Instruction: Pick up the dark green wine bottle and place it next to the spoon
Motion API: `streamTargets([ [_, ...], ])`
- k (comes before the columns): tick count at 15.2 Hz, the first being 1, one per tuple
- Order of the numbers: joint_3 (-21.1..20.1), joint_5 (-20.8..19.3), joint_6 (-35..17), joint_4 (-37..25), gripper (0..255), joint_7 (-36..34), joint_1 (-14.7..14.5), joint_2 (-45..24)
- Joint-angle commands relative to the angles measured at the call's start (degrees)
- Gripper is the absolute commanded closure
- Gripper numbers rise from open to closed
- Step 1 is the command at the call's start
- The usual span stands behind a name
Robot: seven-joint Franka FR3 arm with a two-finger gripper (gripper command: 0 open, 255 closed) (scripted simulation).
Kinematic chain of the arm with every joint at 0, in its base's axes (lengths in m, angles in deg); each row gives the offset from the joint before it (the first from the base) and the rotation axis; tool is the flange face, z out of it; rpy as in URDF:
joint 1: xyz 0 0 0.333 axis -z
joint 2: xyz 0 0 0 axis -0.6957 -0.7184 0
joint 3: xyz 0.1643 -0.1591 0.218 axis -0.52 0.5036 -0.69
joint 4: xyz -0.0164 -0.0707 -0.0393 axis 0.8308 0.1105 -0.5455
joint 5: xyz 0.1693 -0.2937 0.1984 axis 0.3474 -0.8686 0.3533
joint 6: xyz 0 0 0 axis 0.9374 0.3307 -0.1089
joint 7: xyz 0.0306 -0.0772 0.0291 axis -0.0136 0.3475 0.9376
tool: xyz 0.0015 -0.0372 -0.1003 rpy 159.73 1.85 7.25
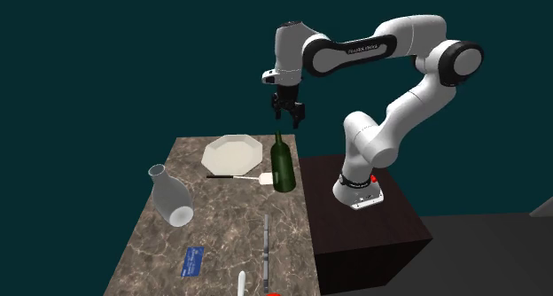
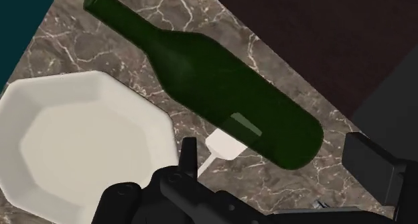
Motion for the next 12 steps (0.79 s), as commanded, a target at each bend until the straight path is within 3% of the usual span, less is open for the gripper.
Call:
streamTargets([
  [1,4.30,-2.61,-1.89,1.09,0,8.09,-1.23,-1.01],
  [7,17.93,-9.35,-9.19,1.70,0,30.61,-6.75,-7.97],
  [12,30.76,-11.72,-16.65,-0.84,0,49.75,-15.32,-17.73],
])
